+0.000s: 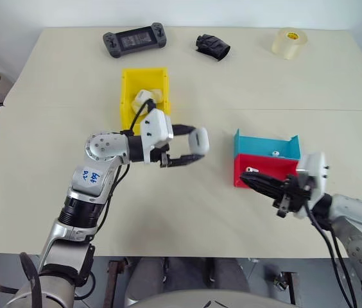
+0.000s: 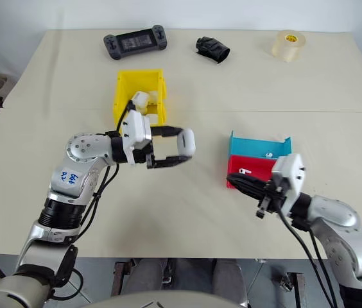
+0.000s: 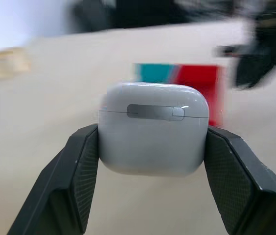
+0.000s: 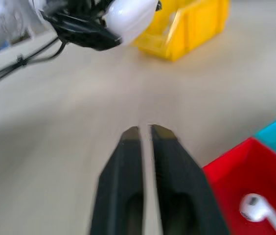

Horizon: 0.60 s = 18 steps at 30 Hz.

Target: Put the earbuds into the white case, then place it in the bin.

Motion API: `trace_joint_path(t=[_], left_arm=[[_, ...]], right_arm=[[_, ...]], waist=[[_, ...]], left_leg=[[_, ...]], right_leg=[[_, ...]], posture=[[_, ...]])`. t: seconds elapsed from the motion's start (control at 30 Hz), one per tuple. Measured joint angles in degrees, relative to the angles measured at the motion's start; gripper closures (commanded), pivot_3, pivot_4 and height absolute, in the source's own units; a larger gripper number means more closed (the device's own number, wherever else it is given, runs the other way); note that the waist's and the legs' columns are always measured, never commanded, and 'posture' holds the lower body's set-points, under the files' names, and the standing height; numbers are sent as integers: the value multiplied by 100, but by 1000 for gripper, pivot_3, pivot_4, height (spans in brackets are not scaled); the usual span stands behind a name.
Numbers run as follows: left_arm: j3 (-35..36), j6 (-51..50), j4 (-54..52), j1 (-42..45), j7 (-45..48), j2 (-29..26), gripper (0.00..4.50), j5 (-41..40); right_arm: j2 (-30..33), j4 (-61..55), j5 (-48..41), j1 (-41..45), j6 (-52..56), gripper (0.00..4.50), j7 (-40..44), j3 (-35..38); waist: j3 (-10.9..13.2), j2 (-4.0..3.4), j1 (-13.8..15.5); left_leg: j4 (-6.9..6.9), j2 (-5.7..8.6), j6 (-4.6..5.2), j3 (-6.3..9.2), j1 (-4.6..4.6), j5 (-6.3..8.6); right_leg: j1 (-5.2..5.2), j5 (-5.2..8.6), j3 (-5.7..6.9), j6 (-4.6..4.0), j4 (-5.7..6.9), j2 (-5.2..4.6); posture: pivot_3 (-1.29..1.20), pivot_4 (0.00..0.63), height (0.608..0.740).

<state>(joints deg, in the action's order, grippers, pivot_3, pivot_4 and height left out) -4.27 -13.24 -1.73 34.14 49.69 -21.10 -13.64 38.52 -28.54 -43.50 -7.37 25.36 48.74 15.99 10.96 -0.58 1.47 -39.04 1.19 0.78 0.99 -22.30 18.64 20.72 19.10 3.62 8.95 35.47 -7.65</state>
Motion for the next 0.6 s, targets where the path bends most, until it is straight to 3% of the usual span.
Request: trace_joint_path(t=[0.3, 0.53, 0.6], left_arm=[[1029, 106, 624, 407, -2338, 440, 1701, 305], [1204, -264, 1868, 1049, -2735, 406, 1701, 331], [1190, -565, 2164, 1208, -2646, 338, 972, 308]], right_arm=[[-310, -52, 137, -217, -628, 164, -116, 472], [-272, -41, 203, 78, -686, 26, -171, 475], [-273, -48, 204, 204, -685, 0, -227, 472]], waist=[[1, 4, 6], [1, 5, 9], [1, 5, 3]], left_leg=[[-2, 11, -2, -1, 3, -1], [-2, 19, -3, -1, 2, -1], [-2, 19, -3, -3, 1, -2]], right_leg=[[0, -1, 0, 2, 3, 0], [2, -1, 3, 2, 5, 1], [5, -1, 3, 2, 6, 1]], posture=[[0, 150, 740], [0, 150, 740], [0, 150, 740]])
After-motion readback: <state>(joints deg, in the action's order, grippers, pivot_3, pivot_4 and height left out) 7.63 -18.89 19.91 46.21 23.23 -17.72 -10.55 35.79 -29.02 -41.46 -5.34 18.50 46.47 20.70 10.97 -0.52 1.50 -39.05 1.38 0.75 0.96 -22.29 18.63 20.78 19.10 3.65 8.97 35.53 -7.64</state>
